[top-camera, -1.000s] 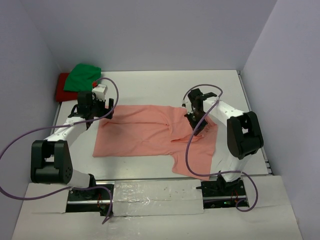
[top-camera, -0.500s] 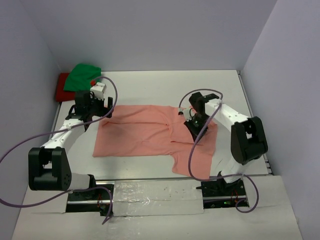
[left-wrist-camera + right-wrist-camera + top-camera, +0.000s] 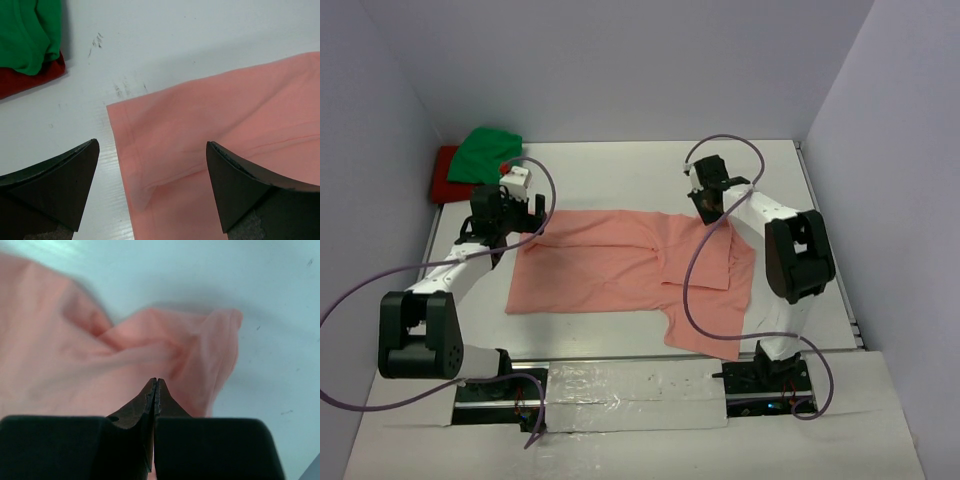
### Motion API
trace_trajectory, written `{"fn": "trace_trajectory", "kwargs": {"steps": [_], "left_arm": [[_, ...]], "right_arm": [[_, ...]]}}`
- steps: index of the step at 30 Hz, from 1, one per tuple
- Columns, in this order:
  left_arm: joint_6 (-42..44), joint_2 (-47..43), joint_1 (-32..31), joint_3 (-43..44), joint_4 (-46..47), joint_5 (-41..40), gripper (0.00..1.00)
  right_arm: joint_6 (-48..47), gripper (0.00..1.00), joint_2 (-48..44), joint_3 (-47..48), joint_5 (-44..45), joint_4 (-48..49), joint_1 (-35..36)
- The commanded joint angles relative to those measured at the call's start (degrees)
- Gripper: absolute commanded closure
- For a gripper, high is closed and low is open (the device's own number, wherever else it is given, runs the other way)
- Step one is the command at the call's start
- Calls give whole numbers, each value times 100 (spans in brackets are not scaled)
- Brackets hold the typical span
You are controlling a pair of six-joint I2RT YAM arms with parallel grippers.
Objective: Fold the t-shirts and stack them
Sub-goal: Fold the tshirt
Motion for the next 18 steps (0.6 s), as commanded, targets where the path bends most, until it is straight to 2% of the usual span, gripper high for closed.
{"fn": "trace_trajectory", "kwargs": {"steps": [1, 4, 11, 14, 18], "left_arm": [[-127, 267, 8, 134, 491, 140, 3], [-119, 391, -1, 161, 472, 184, 4], [-92, 181, -1, -366, 1026, 324, 4], [-101, 303, -1, -315, 912, 378, 4], [-145, 646, 8, -104, 693, 333, 4]], "right_arm": [[124, 100, 399, 552, 312, 476, -122], [159, 100, 733, 771, 295, 468, -201], [124, 100, 1165, 780, 980, 881, -315], [509, 100, 1437, 1357, 1060, 461, -517], [730, 100, 2043, 2247, 657, -1049, -728]]}}
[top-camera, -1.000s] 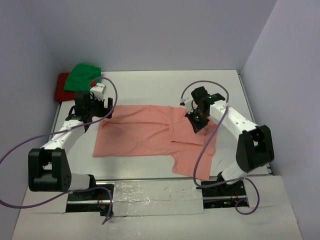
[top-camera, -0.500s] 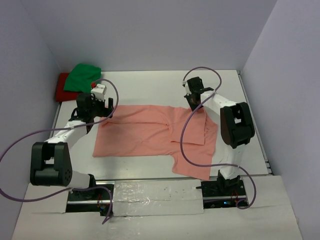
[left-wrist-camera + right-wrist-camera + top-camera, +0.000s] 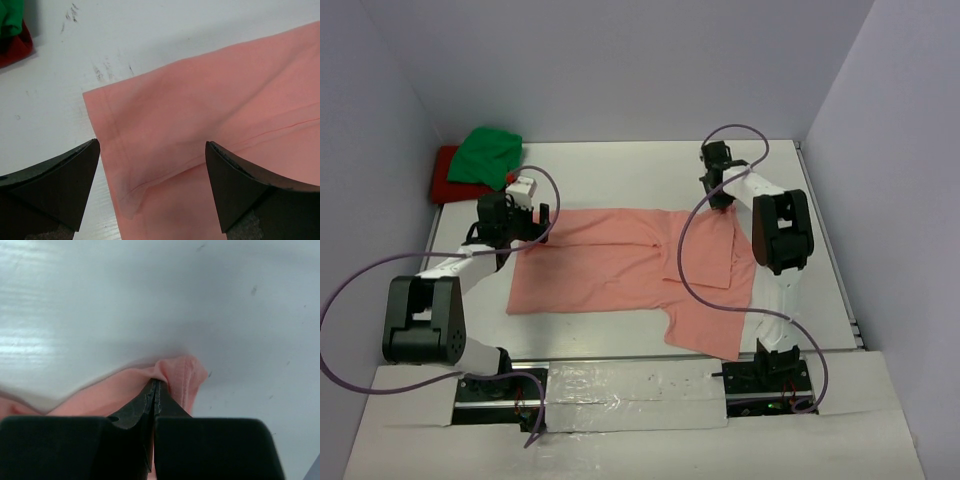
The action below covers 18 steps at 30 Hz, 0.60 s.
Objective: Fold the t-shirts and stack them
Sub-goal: Fold the tshirt
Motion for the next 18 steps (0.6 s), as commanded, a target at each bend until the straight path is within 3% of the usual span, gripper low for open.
{"fn": "trace_trajectory", "kwargs": {"steps": [1, 12, 18], "left_arm": [[-136, 231, 8, 292, 113, 134, 4], [-330, 609, 8, 829, -159, 134, 5], [-321, 364, 8, 583, -10, 38, 5]], "right_arm": [[322, 100, 261, 714, -181, -1057, -265], [366, 100, 77, 671, -929, -1709, -792], [269, 100, -555, -129, -218, -962, -880]]}}
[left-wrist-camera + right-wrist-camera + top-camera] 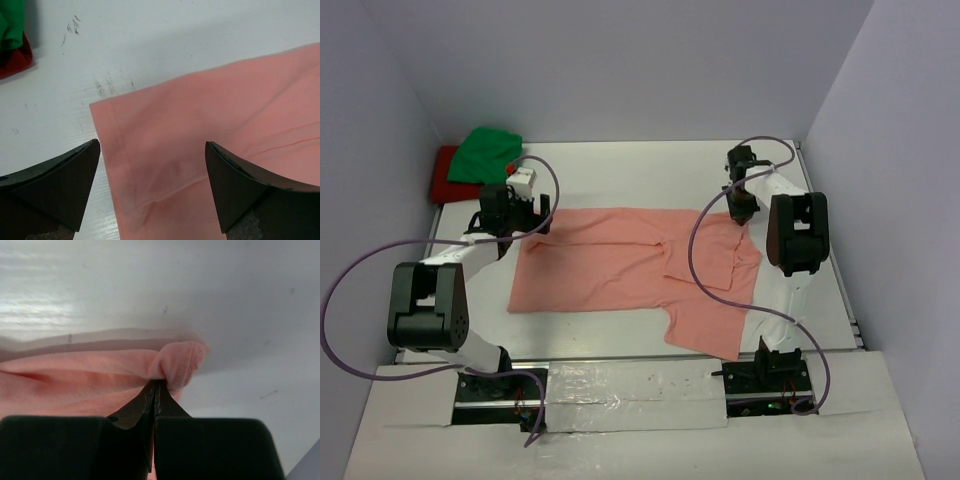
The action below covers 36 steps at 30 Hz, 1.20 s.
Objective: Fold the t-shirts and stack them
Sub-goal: Fold the tshirt
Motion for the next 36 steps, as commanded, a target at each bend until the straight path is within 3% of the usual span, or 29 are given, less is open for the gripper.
{"fn": "trace_trajectory", "kwargs": {"steps": [1, 6, 9, 14, 17, 20, 22, 23, 24, 25, 29, 36], "left_arm": [[-65, -240, 8, -29, 117, 20, 5], [-4, -512, 8, -178, 64, 55, 5], [14, -644, 8, -249, 73, 204, 4], [-21, -539, 8, -188, 99, 600, 4], [31, -328, 17, 23, -128, 1038, 4], [338, -328, 17, 234, -811, 1680, 6], [575, -415, 60, 374, -1304, 1621, 6], [707, -555, 95, 384, -1551, 1629, 6], [908, -670, 148, 323, -1919, 1603, 5], [971, -932, 305, 261, -2018, 1394, 5], [1358, -1478, 754, -46, -2555, 1077, 4], [1578, -1699, 1220, -459, -2327, 504, 3]], "right_arm": [[-43, 100, -558, -278, 469, 278, -85], [-149, 100, -901, -620, 882, 769, -252], [-219, 100, -1190, -910, 690, 1252, -270], [-141, 100, -1596, -1201, -224, 1816, -208], [-122, 100, -1596, -859, -794, 1537, -173], [-491, 100, -1919, -726, -2065, 1028, -173], [-684, 91, -2192, -805, -2631, 780, -164], [-711, 73, -2524, -875, -2972, 614, -155], [-755, 62, -2684, -945, -3072, 508, -129], [-851, 57, -2955, -998, -3081, 376, -85], [-870, 55, -3728, -1420, -2906, 94, 20], [-756, 55, -4443, -1877, -2932, -469, 64]]}}
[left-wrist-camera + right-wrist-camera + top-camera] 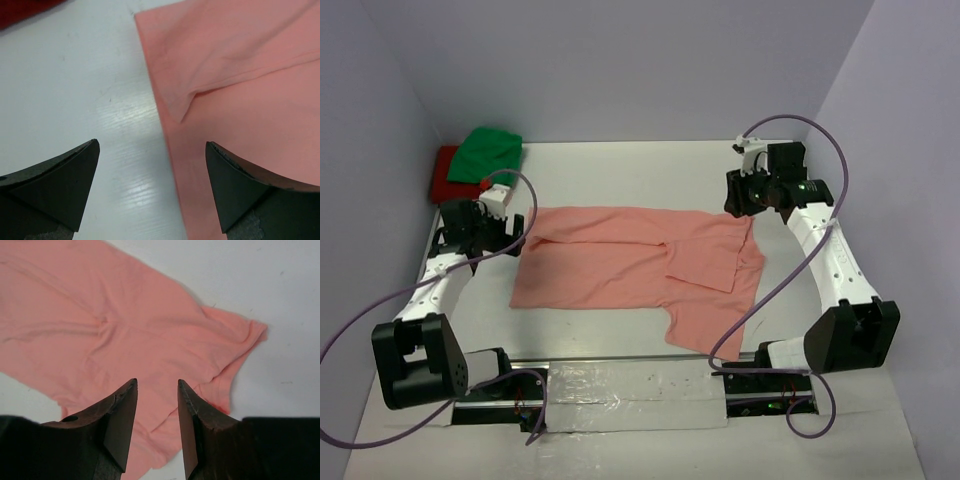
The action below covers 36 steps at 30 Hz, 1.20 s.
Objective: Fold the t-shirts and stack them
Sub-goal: Fold the tshirt
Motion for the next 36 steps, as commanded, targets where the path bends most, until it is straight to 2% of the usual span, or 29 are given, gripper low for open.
{"fn": "trace_trajectory", "kwargs": {"steps": [1, 5, 9, 12, 21, 23, 30, 33, 36], "left_arm": [[278, 30, 137, -224, -69, -270, 4], [226, 310, 137, -444, 570, -288, 4], [137, 872, 137, -172, 651, 220, 5], [-11, 1058, 137, -119, 1063, 319, 6], [-680, 786, 128, -373, 2671, 380, 7], [-767, 795, 137, -400, 2796, 503, 7], [-689, 1119, 102, -304, 2876, 1099, 7], [-487, 1382, 67, -93, 2472, 1582, 7], [-320, 1725, 5, 267, 1875, 1681, 7]], "right_arm": [[38, 55, -213, -266, -97, -480, 21], [178, 54, -522, -671, -264, -121, 56], [275, 54, -374, -601, -282, -198, 56], [258, 54, -329, -671, -343, -155, 82], [187, 54, -127, -698, -211, -304, 152], [170, 54, -83, -672, -211, -322, 179], [152, 54, 92, -610, -97, -401, 231], [152, 54, 110, -592, -53, -401, 258], [161, 54, 154, -592, -53, -392, 258]]}}
